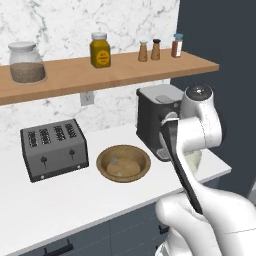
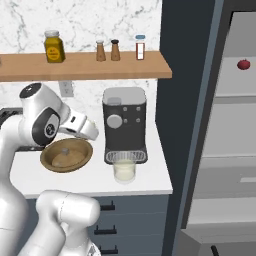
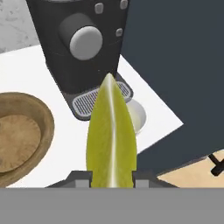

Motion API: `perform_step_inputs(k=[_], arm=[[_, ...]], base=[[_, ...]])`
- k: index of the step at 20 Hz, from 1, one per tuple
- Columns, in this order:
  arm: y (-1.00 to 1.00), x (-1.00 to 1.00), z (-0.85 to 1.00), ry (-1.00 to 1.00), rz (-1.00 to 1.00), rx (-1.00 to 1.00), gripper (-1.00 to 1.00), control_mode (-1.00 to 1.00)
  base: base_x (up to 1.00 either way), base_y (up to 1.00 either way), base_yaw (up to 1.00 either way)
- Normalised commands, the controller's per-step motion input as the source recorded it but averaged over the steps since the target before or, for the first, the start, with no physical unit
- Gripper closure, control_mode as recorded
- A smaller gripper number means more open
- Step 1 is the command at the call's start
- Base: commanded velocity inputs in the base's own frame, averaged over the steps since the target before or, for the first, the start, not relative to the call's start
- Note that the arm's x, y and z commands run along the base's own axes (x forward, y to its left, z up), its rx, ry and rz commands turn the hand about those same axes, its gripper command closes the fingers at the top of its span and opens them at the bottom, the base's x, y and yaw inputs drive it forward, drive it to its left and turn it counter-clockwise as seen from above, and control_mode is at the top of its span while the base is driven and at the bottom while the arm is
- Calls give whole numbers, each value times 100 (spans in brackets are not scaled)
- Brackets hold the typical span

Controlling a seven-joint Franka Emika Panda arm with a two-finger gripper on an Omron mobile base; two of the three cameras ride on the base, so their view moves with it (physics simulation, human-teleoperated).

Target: Grab a lemon wedge from the fridge and one ice cube from the ice bowl, and put them in the glass of lemonade.

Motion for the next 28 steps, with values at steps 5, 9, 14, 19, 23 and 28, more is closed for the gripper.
perform_step_inputs(k=[5, 9, 14, 19, 23, 28], arm=[[-22, 0, -3, 30, 10, 0, 100, -100], [-42, 0, -23, 27, 16, -3, 100, -100], [-46, -4, -30, 24, 15, -3, 100, -100], [-30, 0, -28, 22, 14, -2, 100, -100], [-26, 0, -16, 25, 22, -3, 100, -100], [-16, 0, -10, 22, 24, -1, 100, -100]], base=[[0, 0, 0], [0, 0, 0], [0, 0, 0], [0, 0, 0], [0, 0, 0], [0, 0, 0]])
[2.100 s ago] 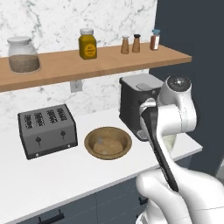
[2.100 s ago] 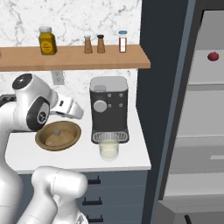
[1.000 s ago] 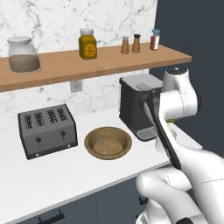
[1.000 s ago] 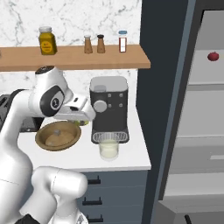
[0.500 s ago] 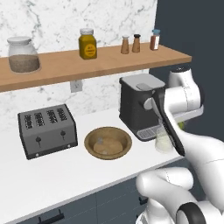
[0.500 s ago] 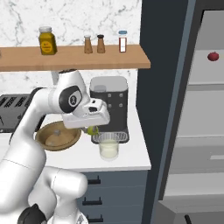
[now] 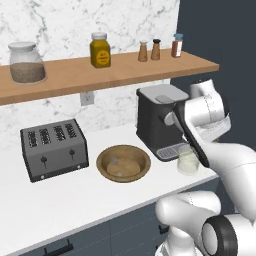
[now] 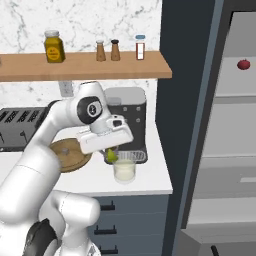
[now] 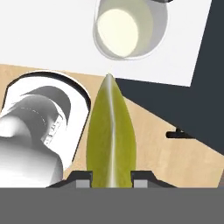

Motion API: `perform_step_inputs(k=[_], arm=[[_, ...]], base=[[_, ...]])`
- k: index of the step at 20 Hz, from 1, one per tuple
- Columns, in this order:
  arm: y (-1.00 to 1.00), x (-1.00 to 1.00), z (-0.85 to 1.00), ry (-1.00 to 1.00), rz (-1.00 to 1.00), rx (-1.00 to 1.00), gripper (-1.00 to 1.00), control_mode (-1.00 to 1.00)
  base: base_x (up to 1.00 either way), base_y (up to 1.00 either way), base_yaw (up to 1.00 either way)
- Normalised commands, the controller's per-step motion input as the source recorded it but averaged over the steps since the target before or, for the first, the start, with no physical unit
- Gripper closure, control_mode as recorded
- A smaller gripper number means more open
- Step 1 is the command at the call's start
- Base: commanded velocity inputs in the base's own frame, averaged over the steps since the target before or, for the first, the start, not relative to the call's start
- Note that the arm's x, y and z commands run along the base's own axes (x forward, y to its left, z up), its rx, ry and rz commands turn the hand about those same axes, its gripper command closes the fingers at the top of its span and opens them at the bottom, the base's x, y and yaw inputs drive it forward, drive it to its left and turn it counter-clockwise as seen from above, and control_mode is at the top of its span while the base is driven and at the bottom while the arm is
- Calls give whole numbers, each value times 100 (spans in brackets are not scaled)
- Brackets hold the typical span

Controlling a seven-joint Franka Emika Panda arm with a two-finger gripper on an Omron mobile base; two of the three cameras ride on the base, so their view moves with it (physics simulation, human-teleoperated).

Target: Grab a lemon wedge from the fridge and one ice cube from the ice bowl, and put them in the glass of lemonade.

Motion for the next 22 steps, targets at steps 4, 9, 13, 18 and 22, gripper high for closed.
perform_step_inputs(k=[4, 9, 13, 18, 22], arm=[[-2, 4, -32, -3, 17, 0, 100, -100], [-1, 25, -28, -3, 11, 0, 100, -100], [-12, 22, -22, 0, 11, 0, 100, -100], [-15, 30, -13, 0, 10, 0, 100, -100], [-11, 41, -13, 0, 8, 0, 100, -100]], base=[[0, 0, 0], [0, 0, 0], [0, 0, 0], [0, 0, 0], [0, 0, 0]])
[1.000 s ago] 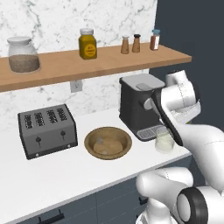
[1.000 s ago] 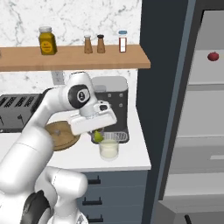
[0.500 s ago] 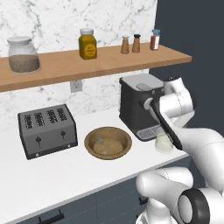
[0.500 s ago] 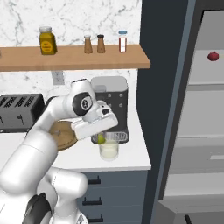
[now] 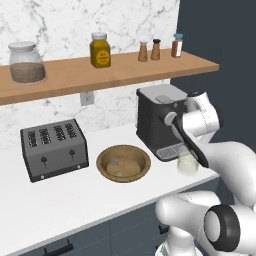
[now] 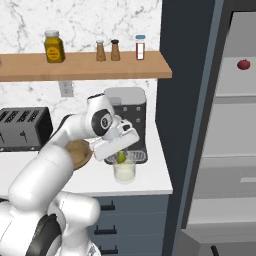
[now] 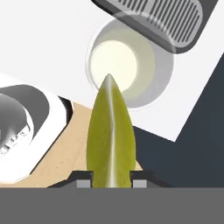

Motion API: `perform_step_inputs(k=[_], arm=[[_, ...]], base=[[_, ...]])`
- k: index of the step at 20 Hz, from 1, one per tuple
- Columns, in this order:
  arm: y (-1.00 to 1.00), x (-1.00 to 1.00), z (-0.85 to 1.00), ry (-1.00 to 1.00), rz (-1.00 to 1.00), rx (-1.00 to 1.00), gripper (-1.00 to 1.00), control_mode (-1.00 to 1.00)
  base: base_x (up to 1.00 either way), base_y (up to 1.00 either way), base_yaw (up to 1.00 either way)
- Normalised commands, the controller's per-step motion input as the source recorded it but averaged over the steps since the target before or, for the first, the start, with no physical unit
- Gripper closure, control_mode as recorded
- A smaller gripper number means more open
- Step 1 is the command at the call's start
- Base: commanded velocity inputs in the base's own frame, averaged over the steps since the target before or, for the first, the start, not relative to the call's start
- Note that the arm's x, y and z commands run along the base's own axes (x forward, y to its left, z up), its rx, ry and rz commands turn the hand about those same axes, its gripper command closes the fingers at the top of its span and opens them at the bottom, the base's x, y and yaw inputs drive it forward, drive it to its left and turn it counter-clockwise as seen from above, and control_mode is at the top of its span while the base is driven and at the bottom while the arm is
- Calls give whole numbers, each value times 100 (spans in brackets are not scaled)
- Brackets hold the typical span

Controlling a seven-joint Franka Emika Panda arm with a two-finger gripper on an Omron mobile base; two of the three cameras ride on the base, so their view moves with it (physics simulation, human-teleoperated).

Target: Grab a lemon wedge from the fridge and one ice cube from the ice bowl, and put them in the glass of lemonade.

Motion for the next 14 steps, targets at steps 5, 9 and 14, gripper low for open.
perform_step_inputs(k=[5, 9, 14], arm=[[-2, 36, -21, 0, 8, 0, 100, -100], [-9, 6, -28, 0, 5, 0, 100, -100], [-21, 3, -33, 1, 3, 0, 100, -100]], base=[[0, 0, 0], [0, 0, 0], [0, 0, 0]])
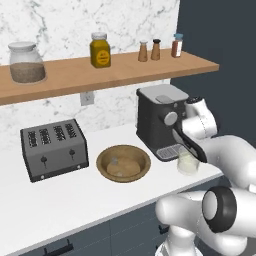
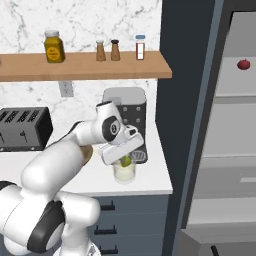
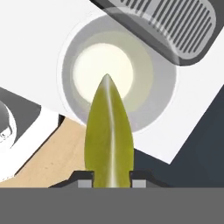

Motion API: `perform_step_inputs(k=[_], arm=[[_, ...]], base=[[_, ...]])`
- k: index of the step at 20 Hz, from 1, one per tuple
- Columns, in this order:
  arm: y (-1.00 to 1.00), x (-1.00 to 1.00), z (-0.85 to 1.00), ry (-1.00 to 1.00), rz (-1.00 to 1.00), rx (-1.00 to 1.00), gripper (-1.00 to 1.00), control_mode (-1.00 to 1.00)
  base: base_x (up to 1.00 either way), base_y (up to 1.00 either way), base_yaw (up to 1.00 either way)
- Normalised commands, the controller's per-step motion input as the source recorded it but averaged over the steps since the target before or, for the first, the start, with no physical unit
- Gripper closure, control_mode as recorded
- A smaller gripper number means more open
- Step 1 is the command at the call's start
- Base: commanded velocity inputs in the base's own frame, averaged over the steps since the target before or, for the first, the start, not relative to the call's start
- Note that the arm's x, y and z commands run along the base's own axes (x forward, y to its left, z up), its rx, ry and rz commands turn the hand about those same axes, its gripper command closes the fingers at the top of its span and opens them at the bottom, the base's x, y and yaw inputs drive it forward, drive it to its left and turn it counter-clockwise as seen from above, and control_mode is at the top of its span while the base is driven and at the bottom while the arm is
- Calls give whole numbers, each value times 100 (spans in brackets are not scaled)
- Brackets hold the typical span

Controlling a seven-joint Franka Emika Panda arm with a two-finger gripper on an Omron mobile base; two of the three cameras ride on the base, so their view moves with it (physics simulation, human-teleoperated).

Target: Grab a lemon wedge from the fridge and one ice cube from the ice bowl, and put them in the glass of lemonade.

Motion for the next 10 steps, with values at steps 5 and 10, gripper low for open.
perform_step_inputs(k=[5, 10], arm=[[-13, 20, -35, 1, 3, 0, 100, -100], [0, 33, -33, 0, 1, 0, 100, -100]], base=[[0, 0, 0], [0, 0, 0]])
